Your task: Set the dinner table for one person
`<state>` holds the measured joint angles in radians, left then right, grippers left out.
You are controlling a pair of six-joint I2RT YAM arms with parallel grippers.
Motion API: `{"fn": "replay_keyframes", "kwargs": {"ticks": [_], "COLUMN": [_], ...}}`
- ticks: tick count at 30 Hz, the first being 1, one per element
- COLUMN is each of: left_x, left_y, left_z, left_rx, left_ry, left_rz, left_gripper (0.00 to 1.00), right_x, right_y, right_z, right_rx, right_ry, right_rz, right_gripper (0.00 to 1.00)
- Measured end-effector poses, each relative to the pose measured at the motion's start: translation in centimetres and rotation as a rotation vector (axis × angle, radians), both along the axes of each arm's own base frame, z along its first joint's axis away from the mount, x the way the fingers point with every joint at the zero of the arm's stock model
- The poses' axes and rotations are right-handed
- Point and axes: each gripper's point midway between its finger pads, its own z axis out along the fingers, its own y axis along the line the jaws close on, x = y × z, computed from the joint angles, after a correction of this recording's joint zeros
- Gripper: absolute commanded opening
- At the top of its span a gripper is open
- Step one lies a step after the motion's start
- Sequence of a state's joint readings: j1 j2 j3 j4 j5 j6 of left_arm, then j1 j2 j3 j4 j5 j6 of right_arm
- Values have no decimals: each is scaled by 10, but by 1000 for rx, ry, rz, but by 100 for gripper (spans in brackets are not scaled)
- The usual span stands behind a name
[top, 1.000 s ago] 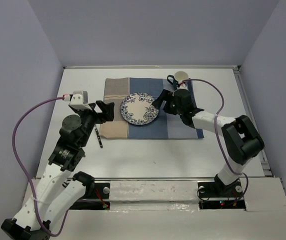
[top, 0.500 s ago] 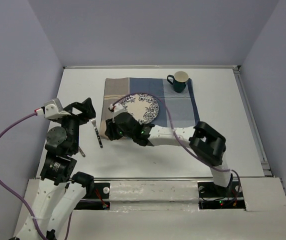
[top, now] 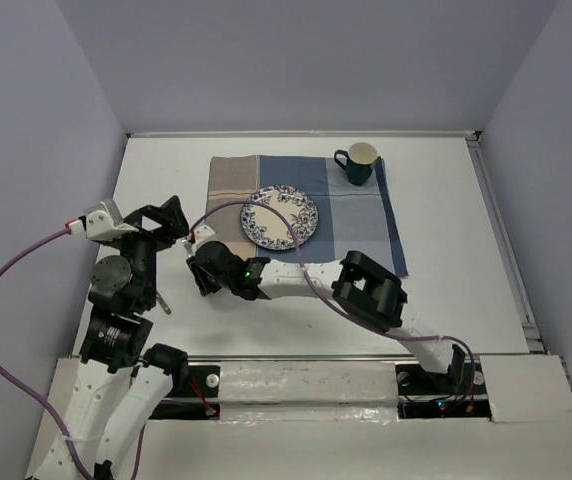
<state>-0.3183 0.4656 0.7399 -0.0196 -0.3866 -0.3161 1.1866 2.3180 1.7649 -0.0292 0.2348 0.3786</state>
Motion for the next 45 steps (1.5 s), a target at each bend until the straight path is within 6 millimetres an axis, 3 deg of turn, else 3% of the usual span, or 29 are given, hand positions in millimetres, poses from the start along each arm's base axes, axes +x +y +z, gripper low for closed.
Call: {"fn": "replay_keyframes", "kwargs": {"ticks": [11, 13, 14, 16, 24, 29, 33, 37, 40, 45], "left_x": [-1, -1, -1, -1, -2, -5, -6, -6, -6, -7], "left_y": [-2, -2, -2, -2, -3, -1, 0, -2, -5, -9], "left_z": [1, 1, 1, 1, 3, 5, 6, 6, 6, 6], "left_rx": [0, 0, 0, 0, -1, -5, -6, -6, -6, -6], "left_ry": [-5, -6, -6, -6, -11, -21, -25, -25, -25, -25], "left_rz": [-12, -13, -13, -14, -19, -12, -11, -19, -30, -48], "left_gripper": [99, 99, 99, 99, 99, 99, 99, 99, 99, 99], "right_x": [0, -3, -4, -7, -10, -5, 13, 49, 78, 119], "right_y": [9, 11, 13, 17, 21, 10, -4, -21, -39, -76], "right_z": [-22, -21, -21, -24, -18, 4, 57, 108, 116, 93], "right_rx": [-58, -64, -65, -73, -61, -6, 97, 220, 250, 229], "right_ry": [-3, -7, -11, -24, -45, -64, -135, -193, -215, -213], "right_rz": [-1, 2, 6, 0, -55, -139, -249, -390, -496, -658], "right_gripper": [40, 32, 15, 1, 0, 0, 0, 0, 0, 0]}}
